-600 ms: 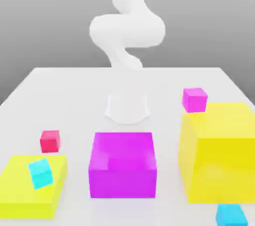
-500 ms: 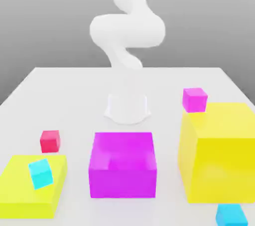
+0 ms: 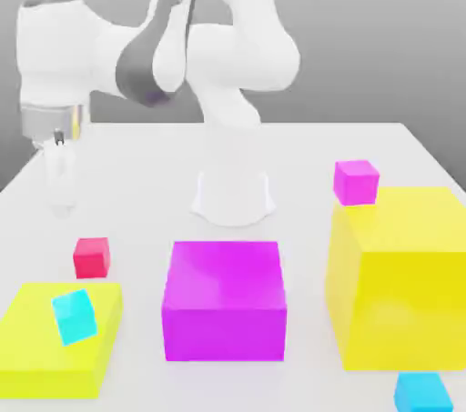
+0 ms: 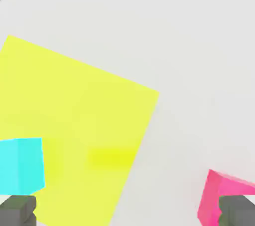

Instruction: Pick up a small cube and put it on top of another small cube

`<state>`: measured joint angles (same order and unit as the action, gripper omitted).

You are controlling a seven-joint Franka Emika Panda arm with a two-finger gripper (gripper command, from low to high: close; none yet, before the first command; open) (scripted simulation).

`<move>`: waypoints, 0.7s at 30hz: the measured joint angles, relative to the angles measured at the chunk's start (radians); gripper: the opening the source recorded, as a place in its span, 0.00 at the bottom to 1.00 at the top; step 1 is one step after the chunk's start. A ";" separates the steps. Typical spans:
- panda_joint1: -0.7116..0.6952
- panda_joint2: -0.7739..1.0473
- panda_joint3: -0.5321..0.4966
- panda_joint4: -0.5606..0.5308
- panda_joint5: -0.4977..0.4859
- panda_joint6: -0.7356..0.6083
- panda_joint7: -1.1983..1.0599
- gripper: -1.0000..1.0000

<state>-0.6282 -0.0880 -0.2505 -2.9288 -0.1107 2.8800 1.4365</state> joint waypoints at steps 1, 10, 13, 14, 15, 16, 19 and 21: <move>-0.032 0.053 -0.015 -0.005 -0.019 0.040 0.027 0.50; -0.223 0.309 0.195 0.022 0.052 0.248 -0.008 0.00; -0.223 0.309 0.195 0.022 0.050 0.249 -0.006 0.00; -0.250 0.324 0.222 0.024 0.051 0.262 -0.008 0.00; -0.233 0.314 0.205 0.023 0.052 0.254 -0.008 0.00; -0.201 0.293 0.169 0.020 0.032 0.236 0.007 0.00; -0.146 0.202 0.089 0.007 -0.056 0.158 0.069 0.00; -0.144 0.133 0.088 -0.005 -0.054 0.102 0.066 0.00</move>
<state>-0.7726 0.0454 -0.1630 -2.9339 -0.1644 2.9821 1.5023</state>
